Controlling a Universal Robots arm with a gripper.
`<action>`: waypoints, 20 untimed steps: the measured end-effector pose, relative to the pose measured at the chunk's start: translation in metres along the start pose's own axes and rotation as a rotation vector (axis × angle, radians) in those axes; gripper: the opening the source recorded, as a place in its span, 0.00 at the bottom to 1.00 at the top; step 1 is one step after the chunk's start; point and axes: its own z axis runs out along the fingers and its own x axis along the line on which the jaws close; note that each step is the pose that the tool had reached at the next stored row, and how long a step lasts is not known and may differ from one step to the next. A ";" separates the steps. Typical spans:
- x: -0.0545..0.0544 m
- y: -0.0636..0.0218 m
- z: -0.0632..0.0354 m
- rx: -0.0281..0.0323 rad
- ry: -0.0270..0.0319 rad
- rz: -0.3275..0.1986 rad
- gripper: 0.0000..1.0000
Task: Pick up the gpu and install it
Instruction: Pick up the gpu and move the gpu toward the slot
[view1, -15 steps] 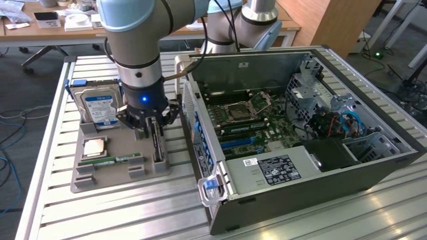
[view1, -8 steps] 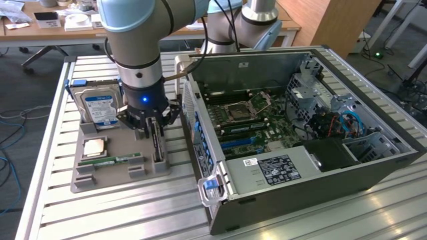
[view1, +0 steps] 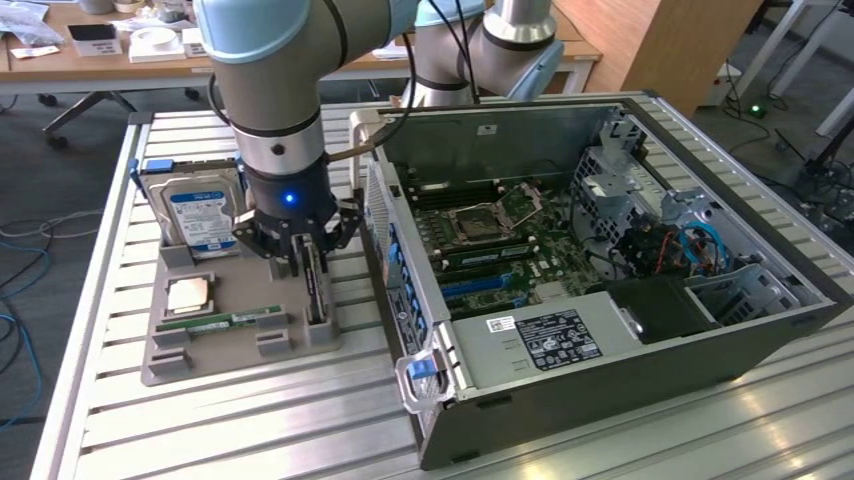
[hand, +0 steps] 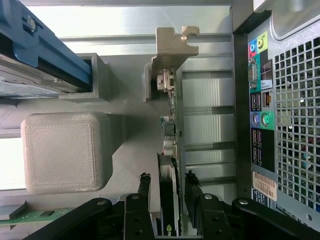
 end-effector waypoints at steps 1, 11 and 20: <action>0.000 0.0000 -0.0002 -0.0001 -0.0001 0.000 0.42; 0.000 -0.0007 -0.0003 0.0000 0.0001 0.000 0.42; 0.000 -0.0007 -0.0003 0.0000 0.0000 0.000 0.42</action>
